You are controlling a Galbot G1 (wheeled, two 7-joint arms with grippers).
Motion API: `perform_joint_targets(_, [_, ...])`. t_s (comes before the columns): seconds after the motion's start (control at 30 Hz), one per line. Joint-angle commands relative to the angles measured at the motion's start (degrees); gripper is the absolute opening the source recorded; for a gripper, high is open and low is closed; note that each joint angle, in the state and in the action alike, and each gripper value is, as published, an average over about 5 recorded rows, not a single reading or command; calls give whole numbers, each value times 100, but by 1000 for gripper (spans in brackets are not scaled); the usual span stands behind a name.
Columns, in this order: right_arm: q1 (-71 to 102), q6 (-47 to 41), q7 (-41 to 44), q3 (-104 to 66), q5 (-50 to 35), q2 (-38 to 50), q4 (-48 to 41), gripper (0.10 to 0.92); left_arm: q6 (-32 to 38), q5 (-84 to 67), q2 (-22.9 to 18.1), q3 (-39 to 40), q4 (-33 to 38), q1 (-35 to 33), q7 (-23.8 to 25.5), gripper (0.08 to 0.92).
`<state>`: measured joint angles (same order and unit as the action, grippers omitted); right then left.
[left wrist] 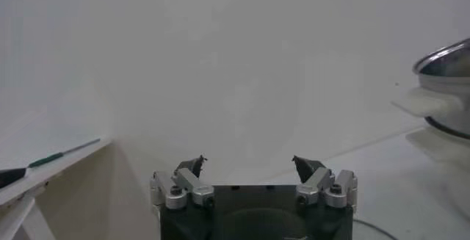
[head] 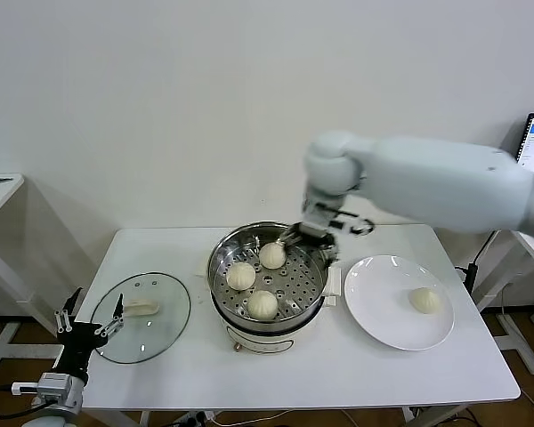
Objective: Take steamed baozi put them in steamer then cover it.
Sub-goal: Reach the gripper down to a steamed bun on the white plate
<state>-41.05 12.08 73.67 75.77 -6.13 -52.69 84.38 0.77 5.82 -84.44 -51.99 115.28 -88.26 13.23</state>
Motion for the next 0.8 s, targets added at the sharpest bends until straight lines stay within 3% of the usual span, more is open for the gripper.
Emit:
perform_joint_targets(0.03, [915,-1645,351,-854,262,2203,-248,823,-11,16,7,96,138,-44,-16,823])
perform_joint_targets(0.33, [2868,-1926,233,-2459,1443,2585,-1124,823,-29,49,-11,203,215,-79,-52,823])
perform_joint_targets(0.8, [4527,-1712,-193,-4189,2389,1704,-2516,823,-48,87,-27,259,174,-80,-82,823])
